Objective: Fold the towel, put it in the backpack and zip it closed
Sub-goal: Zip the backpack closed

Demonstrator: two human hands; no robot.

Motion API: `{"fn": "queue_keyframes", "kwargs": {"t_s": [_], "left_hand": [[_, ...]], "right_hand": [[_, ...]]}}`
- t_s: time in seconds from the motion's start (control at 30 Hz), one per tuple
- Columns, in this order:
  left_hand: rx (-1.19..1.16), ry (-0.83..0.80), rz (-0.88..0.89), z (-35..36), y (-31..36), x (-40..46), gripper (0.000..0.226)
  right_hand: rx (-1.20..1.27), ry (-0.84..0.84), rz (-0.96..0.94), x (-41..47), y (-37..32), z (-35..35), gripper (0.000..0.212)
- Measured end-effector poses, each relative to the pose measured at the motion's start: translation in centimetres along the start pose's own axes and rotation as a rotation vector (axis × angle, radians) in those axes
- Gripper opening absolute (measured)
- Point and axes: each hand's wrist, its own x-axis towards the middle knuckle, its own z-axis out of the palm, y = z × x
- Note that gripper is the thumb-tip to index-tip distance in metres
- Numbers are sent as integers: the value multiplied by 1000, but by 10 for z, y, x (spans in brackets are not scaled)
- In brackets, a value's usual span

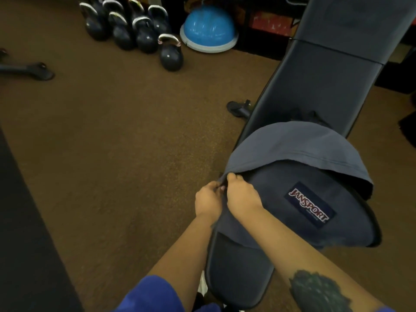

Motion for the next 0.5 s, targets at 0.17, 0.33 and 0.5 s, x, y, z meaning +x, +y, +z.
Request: {"fn": "queue_keyframes", "kwargs": {"t_s": [0.17,0.33,0.5], "left_hand": [[-41,-23,3,-7,-5,1,18],[-174,-8,-23,-7,-9,0,11],[-244,3,-48,-6,-9,-1,17]], "right_hand": [[3,-4,33,13,3,5,25],[15,31,27,16,11,11,15],[11,108,-7,17,19,21,14]]}}
